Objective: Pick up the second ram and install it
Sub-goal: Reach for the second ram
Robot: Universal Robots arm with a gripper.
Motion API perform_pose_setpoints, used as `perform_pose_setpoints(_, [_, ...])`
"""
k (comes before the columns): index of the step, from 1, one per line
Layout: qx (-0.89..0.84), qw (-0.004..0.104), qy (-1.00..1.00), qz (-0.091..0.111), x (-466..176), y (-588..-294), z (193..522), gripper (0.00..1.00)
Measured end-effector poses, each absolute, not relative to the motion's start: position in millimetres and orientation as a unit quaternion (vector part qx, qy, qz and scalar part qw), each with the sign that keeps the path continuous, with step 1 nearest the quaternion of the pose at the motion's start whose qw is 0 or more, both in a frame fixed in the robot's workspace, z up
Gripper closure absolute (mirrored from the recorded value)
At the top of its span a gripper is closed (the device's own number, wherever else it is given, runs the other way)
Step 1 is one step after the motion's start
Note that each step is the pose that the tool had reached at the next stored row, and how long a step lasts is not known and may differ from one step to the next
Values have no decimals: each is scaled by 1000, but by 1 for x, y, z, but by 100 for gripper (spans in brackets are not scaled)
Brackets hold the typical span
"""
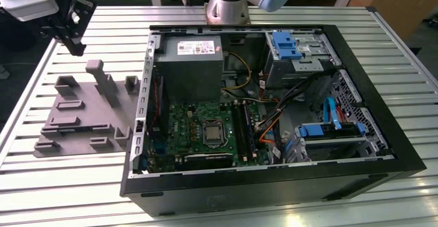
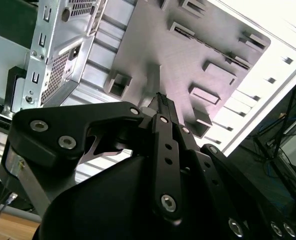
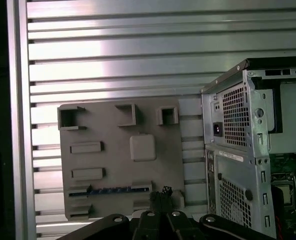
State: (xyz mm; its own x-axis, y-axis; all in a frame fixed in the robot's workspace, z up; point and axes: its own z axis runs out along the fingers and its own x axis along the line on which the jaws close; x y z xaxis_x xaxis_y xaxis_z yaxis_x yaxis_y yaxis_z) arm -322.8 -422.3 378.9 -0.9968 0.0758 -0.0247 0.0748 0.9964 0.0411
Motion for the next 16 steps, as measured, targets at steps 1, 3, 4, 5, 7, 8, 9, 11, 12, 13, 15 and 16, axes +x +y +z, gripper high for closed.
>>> perform_pose_setpoints(1, [38, 13, 999, 20, -323, -423, 379, 89])
perform_pose_setpoints(3, [38, 13, 999, 20, -325, -423, 378, 89])
perform_pose_setpoints(4, [38, 13, 999, 20, -325, -424, 378, 89])
perform_pose_setpoints(5, [38, 13, 999, 20, -326, -424, 378, 89])
perform_pose_setpoints(7, [38, 13, 999, 20, -327, -425, 378, 89])
perform_pose_setpoints(8, [38, 13, 999, 20, -328, -425, 378, 89])
perform_pose_setpoints(9, [38, 13, 999, 20, -329, -426, 378, 89])
perform_pose_setpoints(11, [38, 13, 999, 20, -330, -426, 377, 89])
perform_pose_setpoints(12, [38, 13, 999, 20, -330, -426, 377, 89])
perform_pose_setpoints(13, [38, 13, 999, 20, -331, -427, 377, 89])
perform_pose_setpoints(15, [38, 13, 999, 20, -332, -427, 377, 89])
perform_pose_setpoints(16, [38, 13, 999, 20, -333, -428, 376, 89])
